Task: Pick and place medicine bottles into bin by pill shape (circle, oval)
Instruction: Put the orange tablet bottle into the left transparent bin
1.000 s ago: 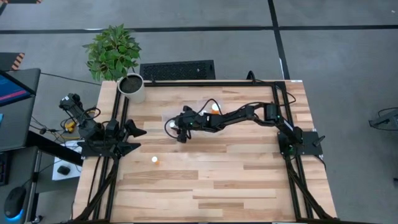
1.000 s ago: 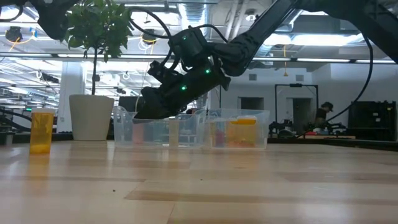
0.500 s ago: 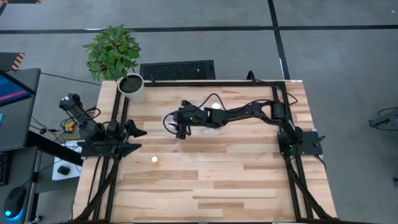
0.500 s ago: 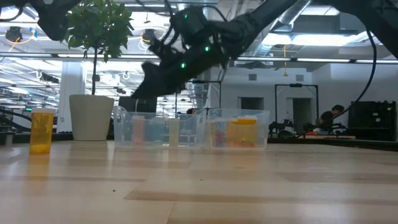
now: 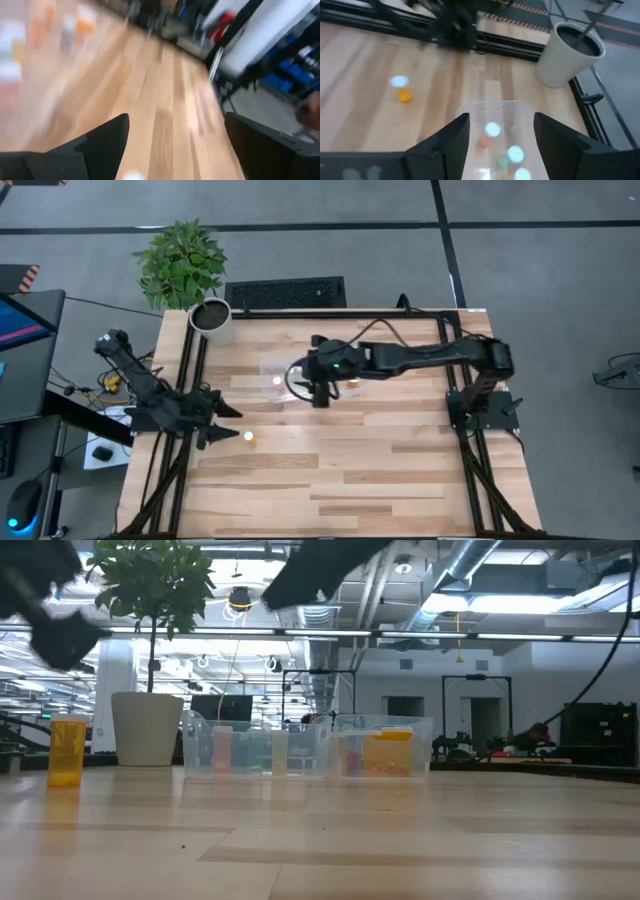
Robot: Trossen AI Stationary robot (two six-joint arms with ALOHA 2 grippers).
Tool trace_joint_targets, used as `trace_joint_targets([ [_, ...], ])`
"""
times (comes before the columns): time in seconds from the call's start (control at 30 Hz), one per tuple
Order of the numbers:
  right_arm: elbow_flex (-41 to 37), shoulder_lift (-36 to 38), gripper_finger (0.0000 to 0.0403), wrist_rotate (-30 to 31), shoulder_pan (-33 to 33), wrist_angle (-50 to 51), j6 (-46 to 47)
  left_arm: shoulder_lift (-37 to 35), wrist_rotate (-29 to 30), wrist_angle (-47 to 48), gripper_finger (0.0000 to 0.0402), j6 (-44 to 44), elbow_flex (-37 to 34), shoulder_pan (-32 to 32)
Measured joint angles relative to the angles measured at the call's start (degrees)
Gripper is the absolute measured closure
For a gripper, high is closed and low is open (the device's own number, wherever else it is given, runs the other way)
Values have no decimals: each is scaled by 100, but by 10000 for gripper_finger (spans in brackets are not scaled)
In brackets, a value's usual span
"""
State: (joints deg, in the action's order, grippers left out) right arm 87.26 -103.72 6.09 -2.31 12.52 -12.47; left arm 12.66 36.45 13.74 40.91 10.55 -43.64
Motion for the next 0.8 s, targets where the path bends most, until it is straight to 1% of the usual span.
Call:
trace_joint_targets([
  [0.07,0,311,174,0,124,455,0,112,-253,366,79,611,-9,0],
  [0.1,0,455,175,8,198,645,18,189,-344,350,79,748,-44,-1],
  [0.23,0,770,175,115,480,1078,61,630,-363,4,79,774,-175,-2],
  [0.4,-2,798,175,133,775,1196,91,1409,-320,-43,79,728,-192,-2],
  [0.57,-7,362,175,136,968,1087,494,2001,-318,-148,79,740,-197,-2],
  [0.67,-10,-150,175,157,1132,648,598,2091,-318,-253,79,647,-197,-2],
  [0.8,-4,-972,175,149,1352,-449,645,1973,-374,-462,79,505,-196,-2],
])
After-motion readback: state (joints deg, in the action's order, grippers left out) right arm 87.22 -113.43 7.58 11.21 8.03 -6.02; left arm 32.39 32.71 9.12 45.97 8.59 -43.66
